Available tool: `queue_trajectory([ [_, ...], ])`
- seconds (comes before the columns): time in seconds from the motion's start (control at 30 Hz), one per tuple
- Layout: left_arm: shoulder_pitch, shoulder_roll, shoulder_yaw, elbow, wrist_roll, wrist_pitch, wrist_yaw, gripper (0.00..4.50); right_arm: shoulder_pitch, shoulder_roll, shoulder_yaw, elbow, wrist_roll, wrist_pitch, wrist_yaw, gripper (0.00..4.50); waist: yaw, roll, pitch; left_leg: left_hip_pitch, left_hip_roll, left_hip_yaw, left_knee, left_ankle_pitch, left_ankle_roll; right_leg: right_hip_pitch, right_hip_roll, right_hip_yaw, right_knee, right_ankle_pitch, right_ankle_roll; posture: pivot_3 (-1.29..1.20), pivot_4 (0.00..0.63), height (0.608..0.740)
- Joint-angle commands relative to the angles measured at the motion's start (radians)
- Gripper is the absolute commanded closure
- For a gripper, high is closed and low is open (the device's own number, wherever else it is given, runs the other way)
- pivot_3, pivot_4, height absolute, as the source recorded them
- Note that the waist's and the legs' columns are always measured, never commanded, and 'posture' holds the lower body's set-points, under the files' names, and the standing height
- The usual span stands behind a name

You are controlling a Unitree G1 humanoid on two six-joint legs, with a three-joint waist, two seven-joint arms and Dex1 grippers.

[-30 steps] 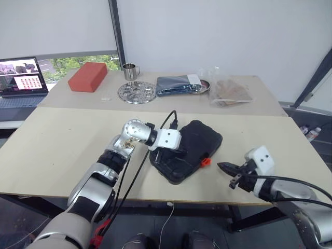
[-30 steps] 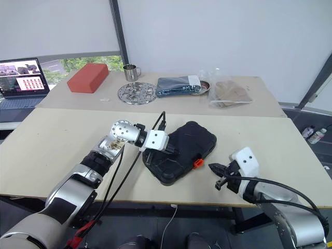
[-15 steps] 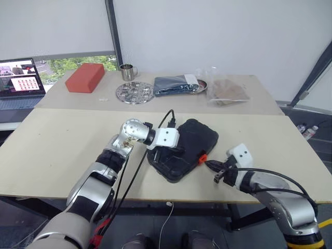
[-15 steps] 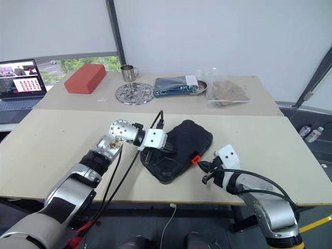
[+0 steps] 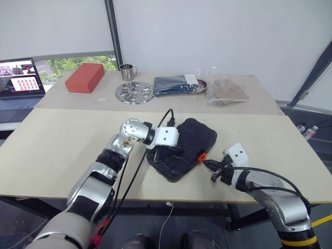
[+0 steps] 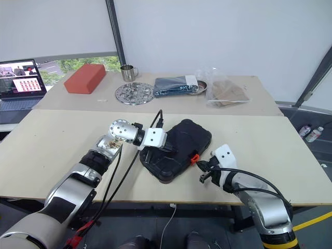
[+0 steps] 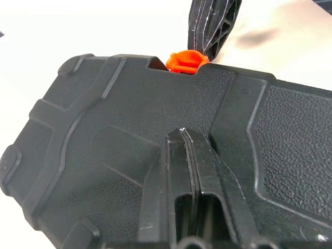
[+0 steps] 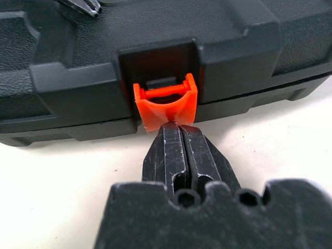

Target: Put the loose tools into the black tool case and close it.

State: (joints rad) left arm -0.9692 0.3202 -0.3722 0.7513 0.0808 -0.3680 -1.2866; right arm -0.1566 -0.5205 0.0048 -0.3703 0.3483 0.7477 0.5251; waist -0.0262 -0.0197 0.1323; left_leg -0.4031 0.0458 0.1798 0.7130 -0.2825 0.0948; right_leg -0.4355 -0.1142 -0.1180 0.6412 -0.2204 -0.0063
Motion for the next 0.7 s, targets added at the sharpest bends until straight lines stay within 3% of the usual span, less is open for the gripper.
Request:
queue_trajectory([
  [0.03, 0.060, 0.009, -0.055, 0.037, 0.054, 0.029, -0.029, 4.48, -0.084, 0.017, -0.013, -0.045, 0.004, -0.080, 0.008, 4.50, -0.004, 0.000, 0.000, 0.000, 0.000, 0.000, 0.000, 0.000, 0.000, 0.000, 0.000, 0.000, 0.000, 0.000, 0.000, 0.00, 0.150, 0.736],
  [0.43, 0.059, 0.019, -0.046, 0.047, 0.062, 0.033, -0.011, 4.48, -0.045, 0.020, -0.003, -0.051, -0.016, -0.095, 0.019, 4.50, 0.010, 0.001, 0.000, -0.001, 0.000, 0.000, -0.002, 0.002, -0.004, 0.000, 0.001, -0.002, 0.000, 0.000, -0.002, 0.00, 0.150, 0.736],
  [0.6, 0.061, 0.035, -0.040, 0.051, 0.060, 0.031, -0.006, 4.48, -0.014, -0.038, -0.152, -0.134, 0.061, -0.040, 0.028, 4.50, 0.014, 0.001, 0.000, -0.002, 0.000, 0.000, -0.002, 0.000, -0.001, -0.001, 0.000, -0.002, -0.001, -0.001, -0.001, 0.00, 0.150, 0.736],
  [0.7, 0.066, 0.039, -0.040, 0.049, 0.061, 0.028, -0.003, 4.48, 0.053, -0.084, -0.169, -0.132, 0.059, -0.042, 0.054, 4.50, 0.013, 0.001, -0.001, -0.002, 0.000, 0.000, -0.002, 0.000, 0.000, 0.000, 0.000, -0.002, -0.002, -0.001, -0.001, 0.00, 0.150, 0.736],
])
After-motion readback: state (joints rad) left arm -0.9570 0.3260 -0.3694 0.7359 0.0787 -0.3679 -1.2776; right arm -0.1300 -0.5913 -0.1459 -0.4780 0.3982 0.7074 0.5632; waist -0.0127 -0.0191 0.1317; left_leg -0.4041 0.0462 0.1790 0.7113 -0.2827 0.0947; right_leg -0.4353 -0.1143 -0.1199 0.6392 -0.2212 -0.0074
